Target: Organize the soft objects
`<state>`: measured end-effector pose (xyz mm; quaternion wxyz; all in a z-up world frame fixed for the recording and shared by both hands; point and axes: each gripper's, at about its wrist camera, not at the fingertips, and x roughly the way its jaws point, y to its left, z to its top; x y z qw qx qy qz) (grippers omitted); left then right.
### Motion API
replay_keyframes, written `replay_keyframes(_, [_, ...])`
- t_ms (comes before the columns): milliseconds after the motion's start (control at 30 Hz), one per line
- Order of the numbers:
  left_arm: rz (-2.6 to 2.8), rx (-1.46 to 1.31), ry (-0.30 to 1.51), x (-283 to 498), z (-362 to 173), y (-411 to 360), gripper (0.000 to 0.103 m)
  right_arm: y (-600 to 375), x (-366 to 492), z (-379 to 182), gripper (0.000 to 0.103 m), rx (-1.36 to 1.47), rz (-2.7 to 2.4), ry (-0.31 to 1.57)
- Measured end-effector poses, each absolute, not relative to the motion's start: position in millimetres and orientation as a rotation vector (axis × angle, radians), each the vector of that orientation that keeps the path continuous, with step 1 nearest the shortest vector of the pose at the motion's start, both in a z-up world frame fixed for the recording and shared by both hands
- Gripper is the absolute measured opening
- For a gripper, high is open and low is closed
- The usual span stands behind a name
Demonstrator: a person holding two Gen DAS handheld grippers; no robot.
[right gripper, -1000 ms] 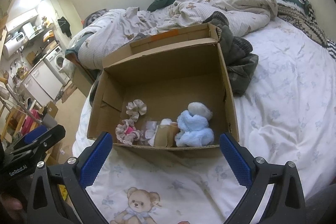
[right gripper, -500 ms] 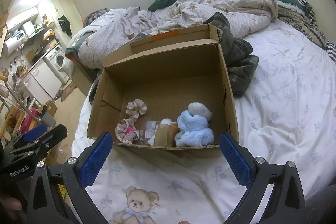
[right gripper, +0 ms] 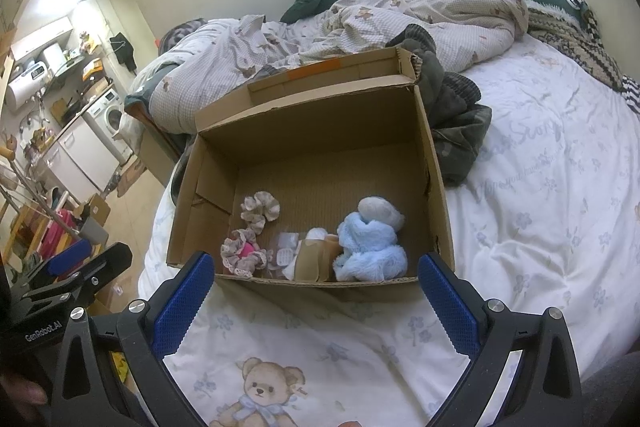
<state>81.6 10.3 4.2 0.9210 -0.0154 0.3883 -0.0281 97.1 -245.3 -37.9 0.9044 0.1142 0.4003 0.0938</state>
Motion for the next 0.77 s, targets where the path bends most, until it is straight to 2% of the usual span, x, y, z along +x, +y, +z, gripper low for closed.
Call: replay_keyframes(767, [-0.062, -0.031, 0.798, 81.5, 1.6, 9.2, 0.103, -243.7, 97.0, -37.1, 0.103, 0.237, 0.197, 0.825])
